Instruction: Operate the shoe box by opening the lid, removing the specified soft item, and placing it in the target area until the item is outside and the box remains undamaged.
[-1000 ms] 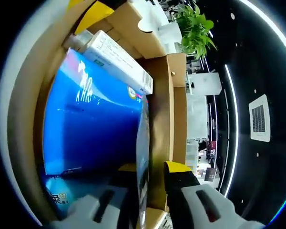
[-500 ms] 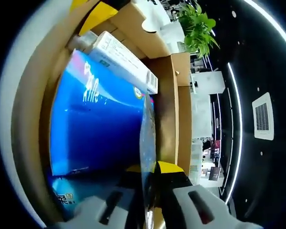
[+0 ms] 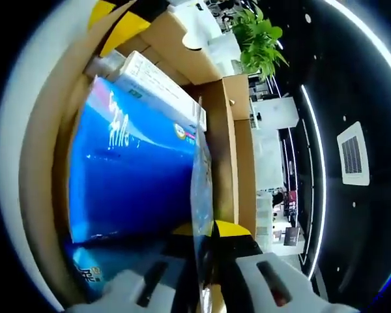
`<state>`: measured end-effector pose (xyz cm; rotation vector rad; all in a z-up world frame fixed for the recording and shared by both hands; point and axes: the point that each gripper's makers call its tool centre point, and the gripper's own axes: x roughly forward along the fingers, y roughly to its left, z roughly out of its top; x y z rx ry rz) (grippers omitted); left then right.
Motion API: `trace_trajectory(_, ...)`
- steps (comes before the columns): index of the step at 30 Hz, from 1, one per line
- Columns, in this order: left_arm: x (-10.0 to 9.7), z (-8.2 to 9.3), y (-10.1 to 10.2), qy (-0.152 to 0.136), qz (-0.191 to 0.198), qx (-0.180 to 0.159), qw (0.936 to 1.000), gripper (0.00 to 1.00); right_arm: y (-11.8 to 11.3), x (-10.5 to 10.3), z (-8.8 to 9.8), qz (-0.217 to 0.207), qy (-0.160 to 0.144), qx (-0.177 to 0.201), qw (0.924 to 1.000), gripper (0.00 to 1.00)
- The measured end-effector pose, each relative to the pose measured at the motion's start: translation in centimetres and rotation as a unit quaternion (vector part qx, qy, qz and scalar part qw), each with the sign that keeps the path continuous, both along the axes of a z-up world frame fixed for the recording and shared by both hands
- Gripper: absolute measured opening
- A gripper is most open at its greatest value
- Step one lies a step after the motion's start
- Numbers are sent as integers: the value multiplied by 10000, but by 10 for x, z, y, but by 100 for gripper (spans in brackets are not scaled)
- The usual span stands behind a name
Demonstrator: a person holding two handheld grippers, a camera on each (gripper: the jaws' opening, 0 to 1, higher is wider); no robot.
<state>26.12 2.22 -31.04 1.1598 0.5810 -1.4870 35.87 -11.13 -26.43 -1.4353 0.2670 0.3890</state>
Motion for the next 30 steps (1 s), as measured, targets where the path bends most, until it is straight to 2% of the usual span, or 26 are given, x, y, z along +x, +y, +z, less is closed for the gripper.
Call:
trace_trajectory(9, 1, 1, 0, -11, 105, 26, 9999, 6, 3, 0, 5, 58, -137, 145, 9998, 1)
trace_trajectory(12, 2, 1, 1, -18, 134, 17, 9999, 6, 7, 0, 11, 195, -364, 50, 9991, 1)
trace_trajectory(14, 2, 1, 1, -2, 129, 4, 9999, 6, 10, -1, 12, 352, -360, -184, 9986, 1)
trace_trajectory(16, 2, 2, 1, 13, 128, -11, 9999, 6, 12, -2, 16, 391, -383, -185, 9983, 1)
trace_trajectory(21, 1, 2, 1, 19, 139, -30, 9999, 6, 4, -13, 43, 296, -660, -190, 9972, 1)
trace_trajectory(27, 1, 2, 2, 6, 130, -27, 9999, 6, -20, -30, 75, 69, -941, -217, 9953, 1)
trace_trajectory(30, 0, 2, 2, 0, 128, -28, 9999, 6, -23, -32, 79, 42, -968, -216, 9951, 1)
